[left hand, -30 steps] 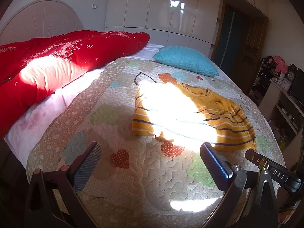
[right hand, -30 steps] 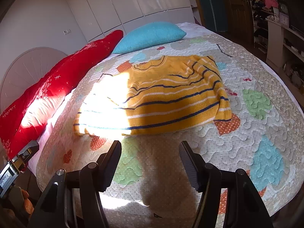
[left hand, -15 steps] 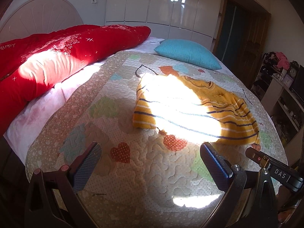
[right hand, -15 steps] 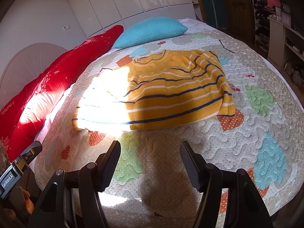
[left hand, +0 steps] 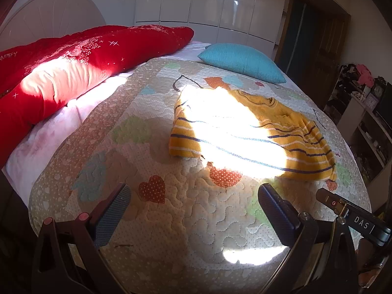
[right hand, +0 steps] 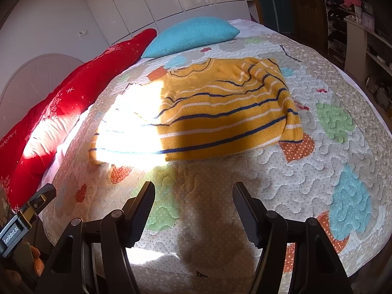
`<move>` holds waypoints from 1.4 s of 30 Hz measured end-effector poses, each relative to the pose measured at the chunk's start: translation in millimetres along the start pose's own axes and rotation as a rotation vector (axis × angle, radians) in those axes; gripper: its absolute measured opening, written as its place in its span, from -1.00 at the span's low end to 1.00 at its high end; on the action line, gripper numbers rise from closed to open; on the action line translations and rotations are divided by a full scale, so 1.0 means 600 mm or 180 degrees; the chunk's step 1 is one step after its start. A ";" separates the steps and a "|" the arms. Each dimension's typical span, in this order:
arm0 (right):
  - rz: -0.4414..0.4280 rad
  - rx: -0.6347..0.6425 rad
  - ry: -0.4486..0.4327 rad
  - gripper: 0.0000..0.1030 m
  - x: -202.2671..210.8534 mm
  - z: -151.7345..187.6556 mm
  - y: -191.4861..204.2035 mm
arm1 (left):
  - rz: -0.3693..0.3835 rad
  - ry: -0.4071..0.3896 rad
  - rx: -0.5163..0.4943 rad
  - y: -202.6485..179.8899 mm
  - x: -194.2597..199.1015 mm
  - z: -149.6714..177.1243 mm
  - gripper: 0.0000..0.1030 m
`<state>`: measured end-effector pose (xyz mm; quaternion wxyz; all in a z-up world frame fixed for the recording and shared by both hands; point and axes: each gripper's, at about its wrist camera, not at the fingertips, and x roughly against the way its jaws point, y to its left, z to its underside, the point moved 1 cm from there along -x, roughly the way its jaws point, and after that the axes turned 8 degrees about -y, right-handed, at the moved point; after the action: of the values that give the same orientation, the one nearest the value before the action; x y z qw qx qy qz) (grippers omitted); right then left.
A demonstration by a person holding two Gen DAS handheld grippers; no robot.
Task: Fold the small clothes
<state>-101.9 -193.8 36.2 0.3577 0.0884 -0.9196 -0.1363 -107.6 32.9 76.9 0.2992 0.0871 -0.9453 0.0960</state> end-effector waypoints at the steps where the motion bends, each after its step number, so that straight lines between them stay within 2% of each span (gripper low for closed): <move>1: -0.0001 0.0000 0.0005 0.37 -0.001 0.001 0.001 | 0.0000 0.0005 0.0000 0.000 -0.001 0.001 1.00; 32: 0.0030 -0.0030 0.0150 0.40 -0.027 0.020 -0.002 | -0.0051 0.0189 0.0008 0.008 -0.028 0.019 1.00; 42: -0.0020 0.0141 0.0173 0.40 -0.047 0.008 0.024 | -0.0087 0.0325 0.0101 0.031 -0.060 0.021 1.00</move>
<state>-85.9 -172.0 19.4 0.3801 0.1029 -0.9120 -0.1146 -89.7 51.9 43.4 0.3470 0.0998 -0.9259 0.1112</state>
